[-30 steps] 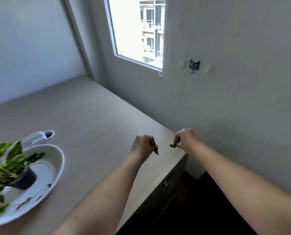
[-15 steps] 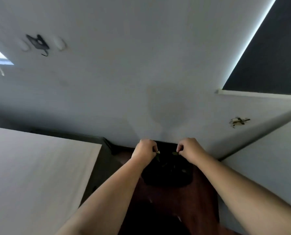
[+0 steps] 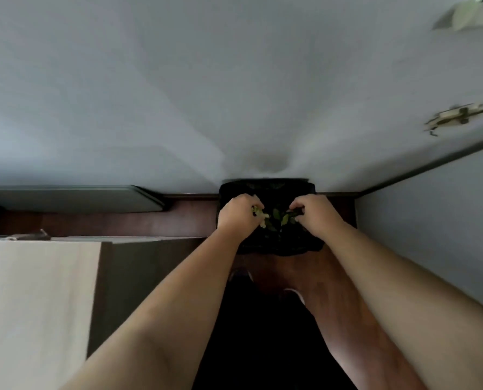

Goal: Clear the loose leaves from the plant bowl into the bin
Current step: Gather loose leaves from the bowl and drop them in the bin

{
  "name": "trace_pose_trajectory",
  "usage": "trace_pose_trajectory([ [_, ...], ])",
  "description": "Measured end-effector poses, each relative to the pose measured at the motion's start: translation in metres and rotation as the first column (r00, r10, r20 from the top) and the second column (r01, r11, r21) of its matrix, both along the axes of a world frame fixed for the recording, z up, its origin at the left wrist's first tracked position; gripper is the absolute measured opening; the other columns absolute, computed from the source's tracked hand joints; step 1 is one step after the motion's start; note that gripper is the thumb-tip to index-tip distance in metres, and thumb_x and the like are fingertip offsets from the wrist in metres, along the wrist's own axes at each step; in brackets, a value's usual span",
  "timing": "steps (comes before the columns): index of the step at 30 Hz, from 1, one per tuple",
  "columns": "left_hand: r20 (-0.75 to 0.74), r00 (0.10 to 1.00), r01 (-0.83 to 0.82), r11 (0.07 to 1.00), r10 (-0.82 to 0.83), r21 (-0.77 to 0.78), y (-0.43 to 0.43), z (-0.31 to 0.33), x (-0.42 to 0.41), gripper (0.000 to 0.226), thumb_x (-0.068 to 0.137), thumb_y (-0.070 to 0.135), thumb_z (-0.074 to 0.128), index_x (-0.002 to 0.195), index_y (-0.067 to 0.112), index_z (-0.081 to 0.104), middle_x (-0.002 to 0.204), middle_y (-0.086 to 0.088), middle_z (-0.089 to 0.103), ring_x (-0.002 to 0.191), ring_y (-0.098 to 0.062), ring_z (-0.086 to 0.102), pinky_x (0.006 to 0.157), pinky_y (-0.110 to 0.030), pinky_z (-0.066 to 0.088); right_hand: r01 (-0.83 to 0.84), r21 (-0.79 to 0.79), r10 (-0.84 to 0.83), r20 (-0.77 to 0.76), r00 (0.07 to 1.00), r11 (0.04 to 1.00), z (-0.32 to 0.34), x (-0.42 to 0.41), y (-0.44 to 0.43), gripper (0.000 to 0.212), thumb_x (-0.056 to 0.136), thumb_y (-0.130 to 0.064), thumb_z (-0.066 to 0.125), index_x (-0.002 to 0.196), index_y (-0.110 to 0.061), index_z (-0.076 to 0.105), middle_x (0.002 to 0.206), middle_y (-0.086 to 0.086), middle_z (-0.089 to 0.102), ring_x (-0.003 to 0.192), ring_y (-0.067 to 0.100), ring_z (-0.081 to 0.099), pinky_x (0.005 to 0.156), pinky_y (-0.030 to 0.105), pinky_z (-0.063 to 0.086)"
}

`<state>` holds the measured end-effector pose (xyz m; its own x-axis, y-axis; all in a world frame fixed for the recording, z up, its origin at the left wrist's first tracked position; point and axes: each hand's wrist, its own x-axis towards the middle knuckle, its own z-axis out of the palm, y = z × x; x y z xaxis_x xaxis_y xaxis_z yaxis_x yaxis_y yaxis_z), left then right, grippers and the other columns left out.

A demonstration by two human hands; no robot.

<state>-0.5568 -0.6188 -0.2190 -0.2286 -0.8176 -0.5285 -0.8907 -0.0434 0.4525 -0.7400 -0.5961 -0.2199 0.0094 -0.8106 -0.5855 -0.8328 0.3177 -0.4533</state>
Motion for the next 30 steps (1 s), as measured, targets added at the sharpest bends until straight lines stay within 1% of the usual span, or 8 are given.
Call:
trace_pose_trajectory([
  [4, 0.049, 0.999, 0.022, 1.000, -0.022, 0.002, -0.003, 0.017, 0.008, 0.023, 0.085, 0.030, 0.065, 0.108, 0.028, 0.065, 0.128, 0.004, 0.058, 0.111, -0.019, 0.059, 0.082, -0.033, 0.051, 0.012, -0.012, -0.012, -0.021, 1.000, 1.000, 0.013, -0.004, -0.006, 0.028, 0.083, -0.002, 0.064, 0.109, -0.013, 0.067, 0.123, 0.011, 0.063, 0.108, 0.027, 0.061, 0.096, 0.037, 0.050],
  [8, 0.095, 0.995, 0.016, 0.999, -0.012, -0.043, -0.001, 0.062, 0.024, 0.024, 0.087, 0.029, 0.062, 0.111, 0.026, 0.064, 0.126, 0.002, 0.059, 0.109, -0.022, 0.059, 0.083, -0.033, 0.049, -0.028, -0.063, 0.026, -0.030, 0.999, 0.998, 0.056, 0.006, -0.016, 0.024, 0.084, -0.003, 0.062, 0.105, -0.013, 0.068, 0.118, 0.009, 0.065, 0.105, 0.026, 0.062, 0.093, 0.036, 0.052],
  [13, 0.089, 0.987, -0.114, 0.972, 0.135, -0.207, 0.015, 0.147, 0.061, 0.023, 0.086, 0.029, 0.061, 0.108, 0.026, 0.064, 0.124, 0.000, 0.059, 0.112, -0.024, 0.058, 0.087, -0.036, 0.050, -0.180, -0.236, 0.184, -0.008, 0.983, 0.955, 0.141, 0.051, -0.029, 0.016, 0.083, -0.007, 0.061, 0.097, -0.009, 0.070, 0.105, 0.013, 0.071, 0.098, 0.029, 0.065, 0.086, 0.031, 0.050],
  [18, 0.063, 0.926, -0.326, 0.873, 0.372, -0.364, 0.070, 0.225, 0.136, 0.022, 0.085, 0.026, 0.060, 0.105, 0.023, 0.066, 0.115, 0.000, 0.063, 0.107, -0.023, 0.061, 0.088, -0.036, 0.052, -0.393, -0.382, 0.425, -0.001, 0.905, 0.837, 0.219, 0.141, -0.022, 0.016, 0.083, -0.012, 0.061, 0.096, -0.013, 0.071, 0.105, 0.011, 0.072, 0.100, 0.027, 0.065, 0.088, 0.031, 0.050],
  [20, 0.041, 0.865, -0.440, 0.794, 0.501, -0.419, 0.110, 0.250, 0.179, 0.020, 0.085, 0.023, 0.060, 0.103, 0.021, 0.068, 0.111, -0.002, 0.067, 0.105, -0.024, 0.062, 0.087, -0.036, 0.052, -0.483, -0.426, 0.537, 0.007, 0.844, 0.765, 0.245, 0.191, -0.005, 0.017, 0.084, -0.014, 0.061, 0.098, -0.014, 0.071, 0.106, 0.010, 0.072, 0.100, 0.026, 0.065, 0.090, 0.031, 0.051],
  [23, 0.077, 0.728, -0.580, 0.671, 0.682, -0.461, 0.182, 0.277, 0.237, 0.019, 0.087, 0.028, 0.058, 0.104, 0.025, 0.067, 0.113, 0.001, 0.068, 0.105, -0.023, 0.063, 0.084, -0.033, 0.052, -0.604, -0.478, 0.686, -0.003, 0.727, 0.638, 0.268, 0.265, 0.035, 0.016, 0.083, -0.015, 0.062, 0.095, -0.014, 0.072, 0.104, 0.009, 0.073, 0.098, 0.025, 0.066, 0.089, 0.031, 0.052],
  [26, 0.041, 0.520, -0.746, 0.477, 0.853, -0.464, 0.271, 0.289, 0.289, 0.017, 0.085, 0.028, 0.058, 0.097, 0.027, 0.069, 0.105, 0.001, 0.072, 0.100, -0.022, 0.066, 0.082, -0.031, 0.053, -0.704, -0.511, 0.814, -0.013, 0.580, 0.493, 0.278, 0.339, 0.094, 0.013, 0.083, -0.016, 0.064, 0.093, -0.017, 0.072, 0.101, 0.007, 0.072, 0.095, 0.025, 0.066, 0.083, 0.030, 0.052],
  [30, 0.026, 0.283, -0.853, 0.264, 0.959, -0.449, 0.390, 0.291, 0.335, 0.017, 0.083, 0.026, 0.059, 0.094, 0.023, 0.071, 0.100, -0.004, 0.074, 0.097, -0.025, 0.067, 0.083, -0.032, 0.054, -0.823, -0.490, 0.937, -0.038, 0.348, 0.286, 0.283, 0.421, 0.181, 0.015, 0.085, -0.015, 0.060, 0.095, -0.016, 0.071, 0.097, 0.006, 0.071, 0.091, 0.023, 0.065, 0.077, 0.028, 0.050],
])
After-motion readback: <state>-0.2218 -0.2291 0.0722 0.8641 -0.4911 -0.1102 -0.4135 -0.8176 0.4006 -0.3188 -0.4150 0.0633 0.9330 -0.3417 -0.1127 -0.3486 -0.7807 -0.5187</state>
